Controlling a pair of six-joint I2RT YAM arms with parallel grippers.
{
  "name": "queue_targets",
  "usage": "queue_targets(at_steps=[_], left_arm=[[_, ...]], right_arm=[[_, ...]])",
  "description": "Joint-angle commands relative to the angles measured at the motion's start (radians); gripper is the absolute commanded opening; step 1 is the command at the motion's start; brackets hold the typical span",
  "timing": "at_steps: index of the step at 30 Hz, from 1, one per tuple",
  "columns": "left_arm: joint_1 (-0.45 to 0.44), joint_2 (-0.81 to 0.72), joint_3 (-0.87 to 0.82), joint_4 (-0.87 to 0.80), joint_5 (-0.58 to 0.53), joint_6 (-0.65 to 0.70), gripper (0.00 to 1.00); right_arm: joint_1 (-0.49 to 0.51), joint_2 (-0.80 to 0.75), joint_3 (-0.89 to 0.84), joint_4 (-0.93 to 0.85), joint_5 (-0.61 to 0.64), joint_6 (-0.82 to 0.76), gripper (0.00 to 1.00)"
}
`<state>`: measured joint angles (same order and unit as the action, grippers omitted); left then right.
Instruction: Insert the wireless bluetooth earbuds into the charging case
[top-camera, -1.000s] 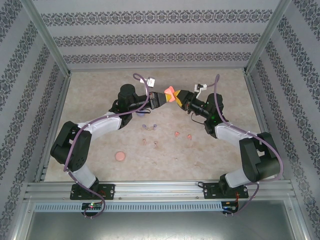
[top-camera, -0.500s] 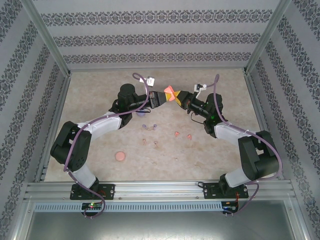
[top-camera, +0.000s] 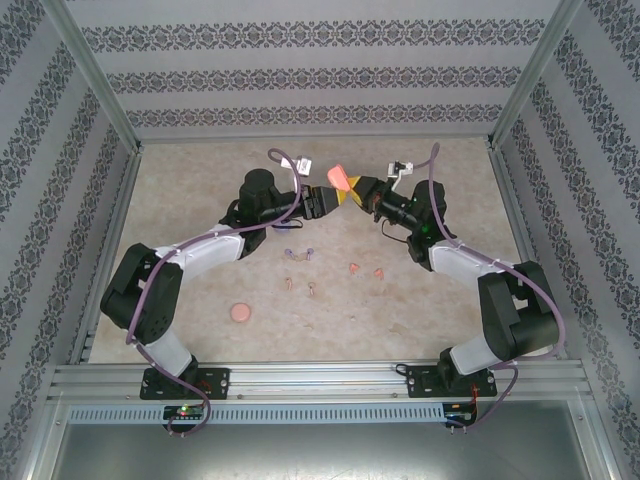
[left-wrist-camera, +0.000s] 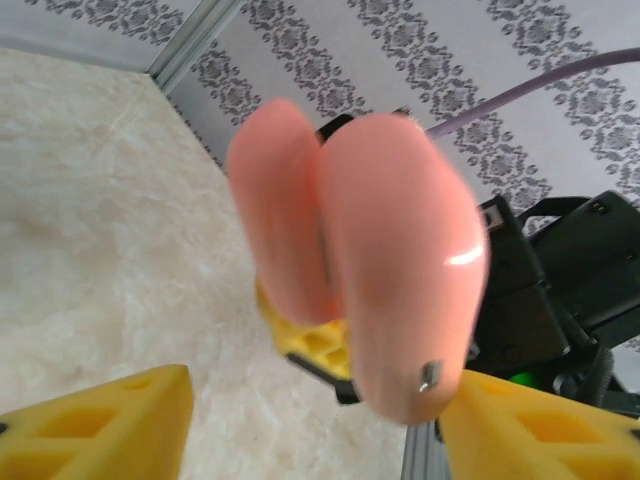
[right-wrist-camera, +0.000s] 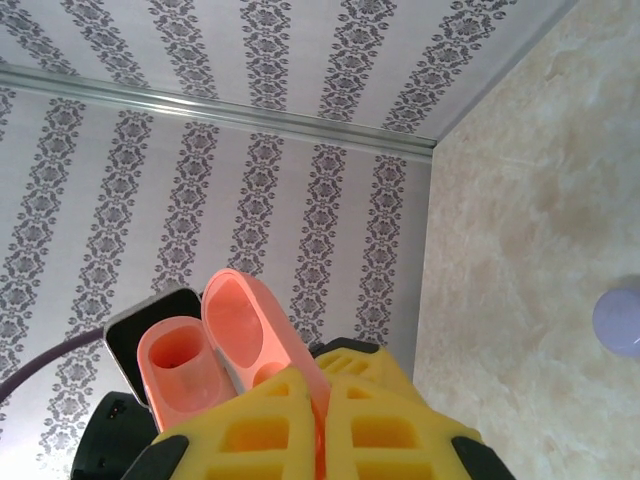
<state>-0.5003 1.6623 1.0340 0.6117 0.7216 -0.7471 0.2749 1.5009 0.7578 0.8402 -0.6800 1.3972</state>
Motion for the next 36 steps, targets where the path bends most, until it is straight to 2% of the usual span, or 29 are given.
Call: queue_targets(at_steps=[1,6,13,19,27,36], left_arm=[[-0.004,-0.074,0.016,-0.103,-0.034,0.076,0.73],[0.013,-0.132,0.054,-0.292,-0.045,0.183,0.84],[0.049,-0.123,0.231,-0.647,-0.021,0.397,0.9],[0.111,-0.041,0.412,-0.894,0.065,0.545,0.92],[0.143,0.06,0.593,-1.104,0.168,0.673,0.95],[0.144,0.198,0.763,-1.251,0.284,0.741,0.94]], right_arm=[[-0.03,-0.004,0.048,-0.061,-0.034,-0.073,0.0],[-0.08,-0.004,0.099,-0.189,-0.081,-0.174,0.0],[-0.146,0.002,0.172,-0.346,-0.143,-0.339,0.0],[-0.187,0.022,0.222,-0.442,-0.189,-0.473,0.0],[-0.188,0.008,0.286,-0.678,-0.165,-0.718,0.0],[-0.165,-0.022,0.309,-0.739,-0.179,-0.795,0.0]])
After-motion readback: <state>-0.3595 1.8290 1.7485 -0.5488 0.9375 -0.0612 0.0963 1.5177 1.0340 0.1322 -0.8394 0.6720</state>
